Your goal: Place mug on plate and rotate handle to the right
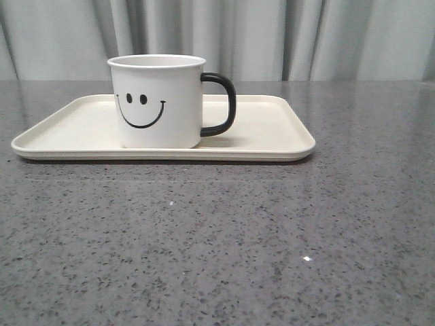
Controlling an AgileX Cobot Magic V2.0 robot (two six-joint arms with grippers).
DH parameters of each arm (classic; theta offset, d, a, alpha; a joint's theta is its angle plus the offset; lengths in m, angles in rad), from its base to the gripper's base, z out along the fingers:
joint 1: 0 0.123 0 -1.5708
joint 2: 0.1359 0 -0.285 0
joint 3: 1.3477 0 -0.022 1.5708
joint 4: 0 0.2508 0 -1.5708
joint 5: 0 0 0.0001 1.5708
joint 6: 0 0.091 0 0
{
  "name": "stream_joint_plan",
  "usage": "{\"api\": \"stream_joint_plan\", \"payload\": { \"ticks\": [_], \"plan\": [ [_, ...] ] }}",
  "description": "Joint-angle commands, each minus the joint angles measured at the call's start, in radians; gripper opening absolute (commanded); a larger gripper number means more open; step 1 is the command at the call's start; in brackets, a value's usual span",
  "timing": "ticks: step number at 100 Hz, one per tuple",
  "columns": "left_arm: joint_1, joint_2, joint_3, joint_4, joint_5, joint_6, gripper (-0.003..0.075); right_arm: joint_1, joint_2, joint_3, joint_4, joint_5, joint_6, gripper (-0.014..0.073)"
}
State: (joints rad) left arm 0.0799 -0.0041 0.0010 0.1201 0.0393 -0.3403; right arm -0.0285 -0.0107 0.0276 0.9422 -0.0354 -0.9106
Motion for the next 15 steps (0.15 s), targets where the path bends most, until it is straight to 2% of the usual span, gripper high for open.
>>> {"api": "stream_joint_plan", "payload": {
  "ticks": [1, 15],
  "plan": [
    [-0.007, -0.030, 0.010, -0.009, -0.081, -0.010, -0.0020, -0.006, -0.021, 0.000, 0.004, -0.056, -0.007, -0.0062],
    [-0.007, -0.030, 0.010, -0.009, -0.081, -0.010, -0.0020, -0.006, -0.021, 0.000, 0.004, -0.056, -0.007, -0.0062]
  ]
}}
